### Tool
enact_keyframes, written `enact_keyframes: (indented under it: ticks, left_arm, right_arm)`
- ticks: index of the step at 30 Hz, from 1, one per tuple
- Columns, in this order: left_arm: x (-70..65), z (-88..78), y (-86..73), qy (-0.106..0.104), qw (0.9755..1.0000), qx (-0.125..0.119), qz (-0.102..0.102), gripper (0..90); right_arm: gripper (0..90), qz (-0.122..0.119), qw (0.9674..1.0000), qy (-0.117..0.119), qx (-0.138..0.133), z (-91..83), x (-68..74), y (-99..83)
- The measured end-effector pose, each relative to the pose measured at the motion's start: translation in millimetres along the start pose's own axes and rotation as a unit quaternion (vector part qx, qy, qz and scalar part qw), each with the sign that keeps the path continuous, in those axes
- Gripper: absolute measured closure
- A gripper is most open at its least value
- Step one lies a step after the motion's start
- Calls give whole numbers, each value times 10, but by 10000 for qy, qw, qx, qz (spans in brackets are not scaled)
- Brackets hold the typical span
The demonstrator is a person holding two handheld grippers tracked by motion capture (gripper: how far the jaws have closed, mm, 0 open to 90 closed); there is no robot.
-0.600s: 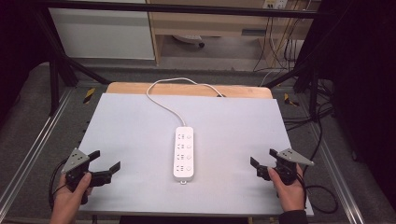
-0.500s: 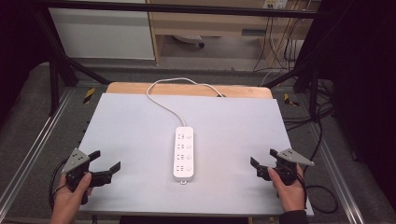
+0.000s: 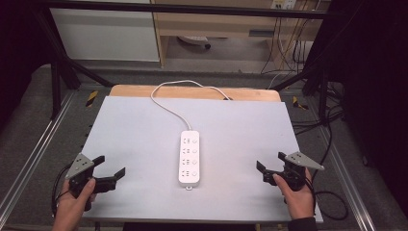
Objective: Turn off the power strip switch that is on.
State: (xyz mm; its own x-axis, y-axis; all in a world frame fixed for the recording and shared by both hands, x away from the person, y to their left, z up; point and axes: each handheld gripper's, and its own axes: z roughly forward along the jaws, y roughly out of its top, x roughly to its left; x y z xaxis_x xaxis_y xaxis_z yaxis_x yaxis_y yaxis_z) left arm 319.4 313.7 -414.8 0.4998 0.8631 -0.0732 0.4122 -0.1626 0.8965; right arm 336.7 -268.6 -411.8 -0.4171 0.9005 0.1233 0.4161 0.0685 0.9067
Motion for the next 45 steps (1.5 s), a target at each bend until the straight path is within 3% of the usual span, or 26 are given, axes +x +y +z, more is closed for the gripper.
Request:
enact_keyframes:
  ticks: [8, 18, 22, 27, 30, 40, 45]
  left_arm:
    - [-12, 8, -5, -6, 10000, 34, 42, 67]
    - [-18, 15, -7, -8, 10000, 54, 30, 67]
    - [-21, 17, -9, -14, 10000, 59, 17, 67]
    - [-16, 16, -11, -12, 10000, 60, 14, 67]
    - [-16, 18, -11, -11, 10000, 67, 20, 67]
    - [-25, 20, -10, -19, 10000, 66, 23, 67]
    - [-26, 22, -12, -21, 10000, 73, 18, 67]
  right_arm:
    - [54, -298, 9988, 277, -284, -2, 291, 260]
    - [46, -336, 9977, 473, -352, 8, 393, 344]
    - [74, -334, 9968, 476, -551, 47, 436, 413]
    - [70, -300, 9976, 514, -346, 124, 478, 474]
    - [66, -353, 9970, 659, -189, 199, 554, 535]
    - [65, -466, 9956, 785, -225, 322, 693, 686]
    - [130, -470, 9949, 838, -303, 388, 735, 740]
